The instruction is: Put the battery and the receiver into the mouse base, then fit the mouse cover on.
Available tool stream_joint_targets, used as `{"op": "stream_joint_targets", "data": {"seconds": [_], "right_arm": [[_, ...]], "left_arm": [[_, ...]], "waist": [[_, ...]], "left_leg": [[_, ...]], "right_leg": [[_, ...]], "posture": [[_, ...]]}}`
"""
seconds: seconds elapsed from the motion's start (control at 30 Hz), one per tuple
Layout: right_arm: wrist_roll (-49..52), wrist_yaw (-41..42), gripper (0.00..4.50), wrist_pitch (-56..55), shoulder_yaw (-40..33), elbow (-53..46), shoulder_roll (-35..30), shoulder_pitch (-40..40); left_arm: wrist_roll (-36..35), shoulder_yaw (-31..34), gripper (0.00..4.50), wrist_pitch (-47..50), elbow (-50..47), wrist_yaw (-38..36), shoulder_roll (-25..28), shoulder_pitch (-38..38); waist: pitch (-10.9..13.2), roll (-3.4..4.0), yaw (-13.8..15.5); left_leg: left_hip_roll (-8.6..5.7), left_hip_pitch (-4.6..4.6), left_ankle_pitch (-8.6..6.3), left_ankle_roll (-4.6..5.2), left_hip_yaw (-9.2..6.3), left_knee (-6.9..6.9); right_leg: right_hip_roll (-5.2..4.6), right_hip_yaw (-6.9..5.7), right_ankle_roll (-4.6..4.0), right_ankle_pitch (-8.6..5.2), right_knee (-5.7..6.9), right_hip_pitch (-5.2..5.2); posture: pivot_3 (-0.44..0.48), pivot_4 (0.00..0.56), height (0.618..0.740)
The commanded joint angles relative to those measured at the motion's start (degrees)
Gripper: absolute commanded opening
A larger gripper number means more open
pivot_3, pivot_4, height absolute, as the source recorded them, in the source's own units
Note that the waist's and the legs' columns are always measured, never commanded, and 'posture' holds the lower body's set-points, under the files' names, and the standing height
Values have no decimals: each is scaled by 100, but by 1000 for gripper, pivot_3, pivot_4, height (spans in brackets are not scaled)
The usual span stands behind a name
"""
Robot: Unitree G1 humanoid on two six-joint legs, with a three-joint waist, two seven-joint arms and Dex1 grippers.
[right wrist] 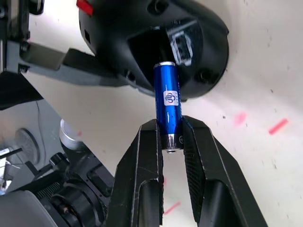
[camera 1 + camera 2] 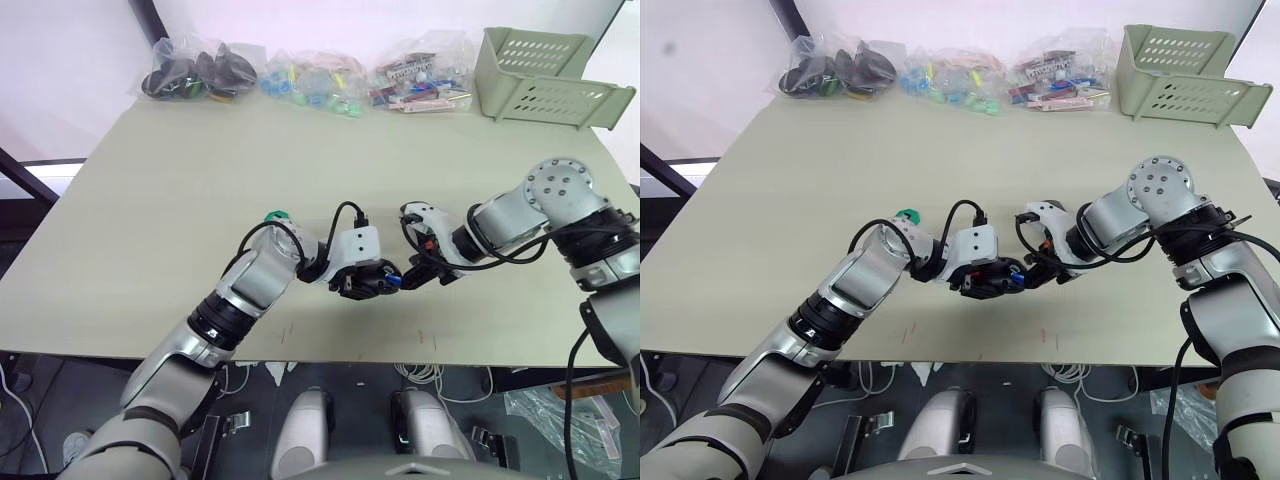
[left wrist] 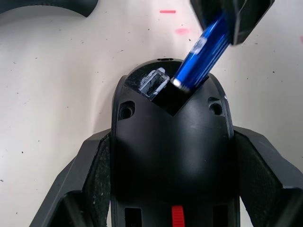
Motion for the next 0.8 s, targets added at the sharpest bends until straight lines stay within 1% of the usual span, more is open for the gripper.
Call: {"op": "stream_joint_targets", "data": {"seconds": [0.03,0.23,0.4,0.7,0.73,0.8], "right_arm": [[-123,119,99,30,36,-16,3,-164],[-405,245,99,30,70,158,218,-210],[-791,520,99,30,121,417,405,-367],[-1296,975,99,30,233,520,506,-441],[-1327,1008,599,30,250,509,497,-440],[-1380,1078,1296,30,264,509,481,-436]], "left_arm": [[67,-295,2927,54,-10,-14,-59,150],[78,-305,2927,77,-35,7,-79,190],[89,-296,2927,103,-40,35,-105,185],[90,-294,2927,166,-81,78,-123,220],[90,-295,2927,169,-78,84,-129,218],[84,-292,2927,184,-73,96,-143,216]], "waist": [[0,0,0],[0,0,-6],[0,0,-3],[-1,1,-13],[-1,1,-13],[-1,1,-11]], "left_leg": [[0,-2,-2,3,1,0],[-1,-2,-3,4,-1,-1],[-1,-3,-3,4,1,-3],[-1,0,-3,5,-1,-4],[0,1,-3,5,-1,-4],[0,2,-3,5,-1,-4]], "right_leg": [[-1,0,-5,8,-4,0],[-1,-2,-7,5,-6,1],[-3,-1,-6,6,-11,1],[-1,-3,-6,5,-11,1],[0,-3,-5,5,-10,2],[0,-4,3,-1,-10,2]], "posture": [[0,150,740],[0,150,740],[0,150,740],[0,150,740],[0,150,740],[0,150,740]]}}
